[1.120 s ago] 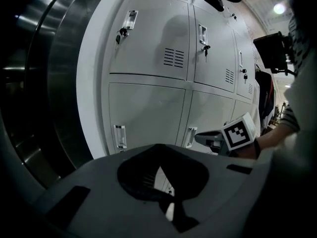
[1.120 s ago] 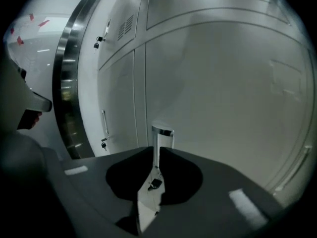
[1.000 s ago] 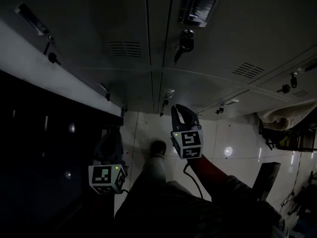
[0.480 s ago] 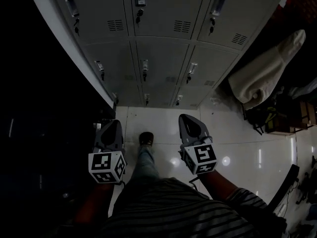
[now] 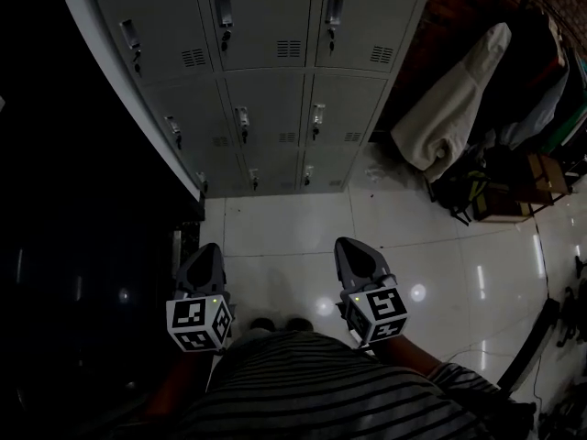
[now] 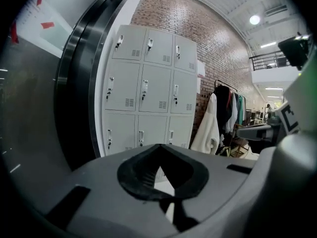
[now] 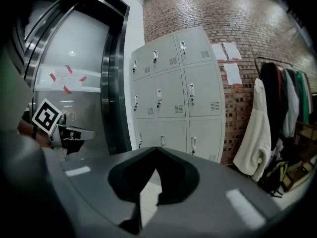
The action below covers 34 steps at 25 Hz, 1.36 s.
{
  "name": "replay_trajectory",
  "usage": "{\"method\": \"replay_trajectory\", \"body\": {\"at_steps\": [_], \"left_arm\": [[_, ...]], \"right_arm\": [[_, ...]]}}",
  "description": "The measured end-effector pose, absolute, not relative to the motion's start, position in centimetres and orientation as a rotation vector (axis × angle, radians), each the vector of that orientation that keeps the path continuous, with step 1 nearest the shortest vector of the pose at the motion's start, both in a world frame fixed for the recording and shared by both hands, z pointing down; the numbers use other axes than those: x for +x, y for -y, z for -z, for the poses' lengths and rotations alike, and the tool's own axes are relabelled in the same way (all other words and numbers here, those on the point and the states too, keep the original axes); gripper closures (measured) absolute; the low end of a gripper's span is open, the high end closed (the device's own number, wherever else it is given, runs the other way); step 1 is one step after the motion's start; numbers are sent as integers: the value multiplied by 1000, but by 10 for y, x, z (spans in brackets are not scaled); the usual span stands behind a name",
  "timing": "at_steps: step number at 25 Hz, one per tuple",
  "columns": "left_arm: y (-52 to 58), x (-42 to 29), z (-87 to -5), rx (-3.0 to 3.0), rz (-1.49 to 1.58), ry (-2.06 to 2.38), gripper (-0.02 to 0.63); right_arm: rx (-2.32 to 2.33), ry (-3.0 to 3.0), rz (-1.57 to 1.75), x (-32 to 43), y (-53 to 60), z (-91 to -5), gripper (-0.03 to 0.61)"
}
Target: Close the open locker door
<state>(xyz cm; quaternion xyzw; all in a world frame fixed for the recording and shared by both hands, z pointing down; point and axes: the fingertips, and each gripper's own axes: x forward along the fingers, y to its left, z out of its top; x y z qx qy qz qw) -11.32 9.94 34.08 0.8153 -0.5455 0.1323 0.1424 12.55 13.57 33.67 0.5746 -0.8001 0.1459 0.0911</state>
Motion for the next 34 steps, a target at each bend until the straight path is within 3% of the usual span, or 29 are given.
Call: {"method": "replay_trajectory", "body": {"at_steps": [34], "left_arm": [[-140,-178,-368,2331,-433,1400,610]], "right_arm": [[1548,2347,-483,5,-151,-368,578]]}}
